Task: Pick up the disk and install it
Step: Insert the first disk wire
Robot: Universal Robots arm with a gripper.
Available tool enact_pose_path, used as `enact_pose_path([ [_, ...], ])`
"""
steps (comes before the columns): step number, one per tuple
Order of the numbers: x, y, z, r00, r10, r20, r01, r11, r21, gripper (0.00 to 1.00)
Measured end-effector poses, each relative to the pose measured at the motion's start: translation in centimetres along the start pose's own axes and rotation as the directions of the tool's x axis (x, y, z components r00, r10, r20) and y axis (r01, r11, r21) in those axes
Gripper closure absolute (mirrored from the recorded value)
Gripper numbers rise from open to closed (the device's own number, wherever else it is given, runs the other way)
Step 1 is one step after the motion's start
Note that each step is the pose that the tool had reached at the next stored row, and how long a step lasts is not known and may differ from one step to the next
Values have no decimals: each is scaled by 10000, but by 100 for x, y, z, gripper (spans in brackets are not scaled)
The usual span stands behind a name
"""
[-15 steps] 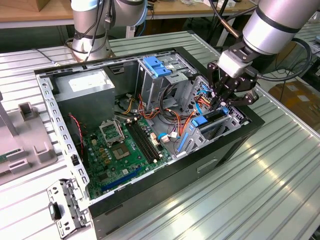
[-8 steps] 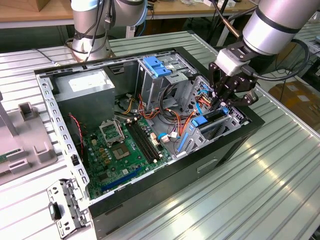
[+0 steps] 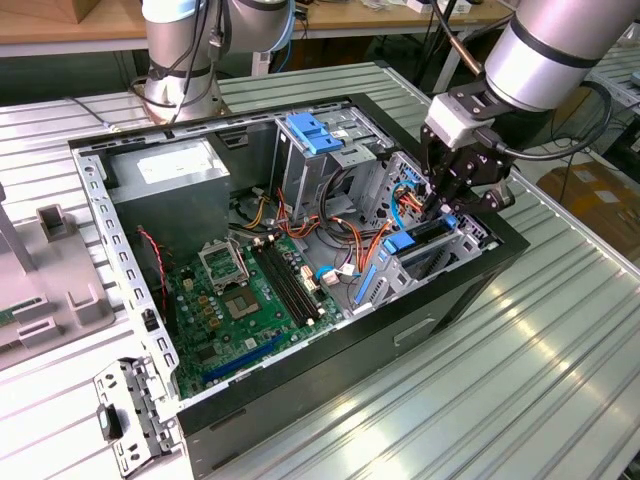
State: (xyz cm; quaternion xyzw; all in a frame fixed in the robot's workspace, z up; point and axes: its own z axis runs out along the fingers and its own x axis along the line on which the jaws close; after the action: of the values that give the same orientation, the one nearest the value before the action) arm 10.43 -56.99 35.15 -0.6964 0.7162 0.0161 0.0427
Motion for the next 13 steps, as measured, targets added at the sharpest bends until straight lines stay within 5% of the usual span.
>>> enact_pose_path([
  [13,42,-37,1,10000,82,21,-82,10000,5,82],
])
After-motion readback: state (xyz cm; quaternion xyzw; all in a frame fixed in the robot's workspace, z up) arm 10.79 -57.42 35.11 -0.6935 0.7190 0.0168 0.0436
